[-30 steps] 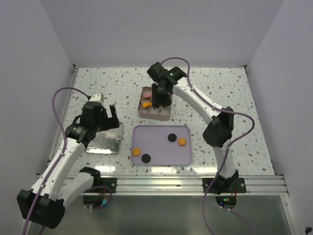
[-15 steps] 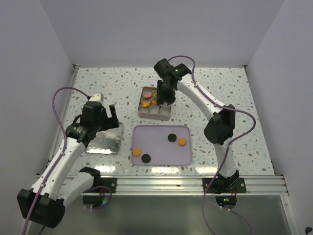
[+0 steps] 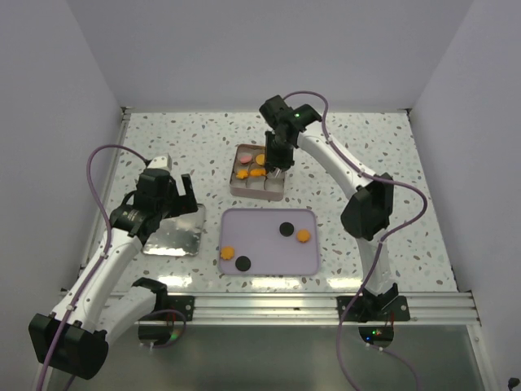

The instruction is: Pack the cookies

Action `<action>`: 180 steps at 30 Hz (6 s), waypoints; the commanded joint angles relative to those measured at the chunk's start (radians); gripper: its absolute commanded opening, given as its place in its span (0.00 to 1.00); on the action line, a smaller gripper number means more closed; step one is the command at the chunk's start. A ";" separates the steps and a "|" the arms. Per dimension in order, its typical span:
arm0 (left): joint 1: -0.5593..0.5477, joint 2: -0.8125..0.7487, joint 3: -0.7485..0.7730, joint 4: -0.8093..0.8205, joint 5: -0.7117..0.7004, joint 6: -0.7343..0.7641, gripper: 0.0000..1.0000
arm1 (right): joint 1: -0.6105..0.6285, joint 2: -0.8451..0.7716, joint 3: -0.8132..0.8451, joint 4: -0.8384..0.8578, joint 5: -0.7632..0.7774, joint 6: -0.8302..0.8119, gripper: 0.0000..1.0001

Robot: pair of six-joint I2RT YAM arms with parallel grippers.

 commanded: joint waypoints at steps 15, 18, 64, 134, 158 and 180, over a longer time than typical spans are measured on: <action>-0.004 -0.003 0.005 0.018 -0.012 -0.014 1.00 | 0.023 -0.487 -0.369 -0.023 0.024 0.003 0.31; -0.004 -0.006 0.006 0.018 -0.012 -0.012 1.00 | 0.026 -0.618 -0.524 -0.039 0.031 0.020 0.33; -0.004 -0.067 0.006 0.010 -0.051 -0.029 1.00 | 0.306 -0.599 -0.740 -0.082 0.028 0.087 0.49; -0.004 -0.011 0.008 0.012 -0.044 -0.024 1.00 | -0.007 -0.058 0.024 -0.164 0.074 -0.149 0.44; -0.002 -0.018 0.005 0.018 -0.019 -0.015 1.00 | 0.149 -0.282 -0.064 -0.250 0.110 -0.069 0.46; -0.004 -0.041 0.005 0.019 -0.025 -0.018 1.00 | 0.740 -0.365 -0.469 -0.151 0.045 0.244 0.48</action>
